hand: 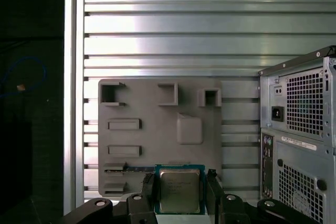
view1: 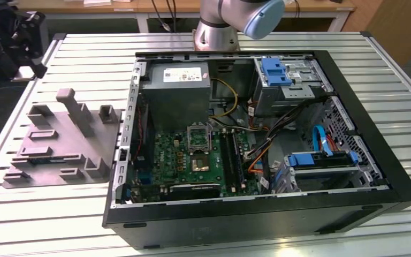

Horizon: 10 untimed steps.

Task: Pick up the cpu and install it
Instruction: 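Pick up the cpu and move it towards the insertion slot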

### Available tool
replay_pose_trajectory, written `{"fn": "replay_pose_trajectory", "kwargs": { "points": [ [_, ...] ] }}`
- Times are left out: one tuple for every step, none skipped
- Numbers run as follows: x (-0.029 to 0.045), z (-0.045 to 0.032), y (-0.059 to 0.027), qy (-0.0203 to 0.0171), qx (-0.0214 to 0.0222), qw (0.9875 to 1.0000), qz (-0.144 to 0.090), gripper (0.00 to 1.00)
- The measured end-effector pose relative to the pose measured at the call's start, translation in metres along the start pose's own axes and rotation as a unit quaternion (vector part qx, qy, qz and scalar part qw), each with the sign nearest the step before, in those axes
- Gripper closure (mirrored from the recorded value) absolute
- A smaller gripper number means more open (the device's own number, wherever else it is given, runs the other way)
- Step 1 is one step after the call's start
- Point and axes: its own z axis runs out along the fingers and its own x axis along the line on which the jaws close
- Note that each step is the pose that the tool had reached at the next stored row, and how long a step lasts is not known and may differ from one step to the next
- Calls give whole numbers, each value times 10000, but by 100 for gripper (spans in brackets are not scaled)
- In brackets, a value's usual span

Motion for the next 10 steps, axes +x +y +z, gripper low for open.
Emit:
{"fn": "replay_pose_trajectory", "kwargs": {
  "points": [
    [-6, 0, 0, 0, 0, 10000, 0, 53],
    [-12, 0, 0, 0, 0, 10000, 0, 53],
    [-20, 0, 0, 0, 0, 10000, 0, 53],
    [-27, 0, 1, 0, 0, 10000, 0, 53],
    [-36, 0, 1, 0, 0, 10000, 0, 53],
    [-43, 0, 1, 0, 0, 10000, 0, 53],
    [-50, 0, 1, 0, 0, 10000, 0, 53],
    [-58, 0, 1, 0, 0, 10000, 0, 53],
    [-66, 0, 1, 0, 0, 10000, 0, 53],
    [-73, 0, 1, 0, 0, 10000, 0, 53]
  ]
}}
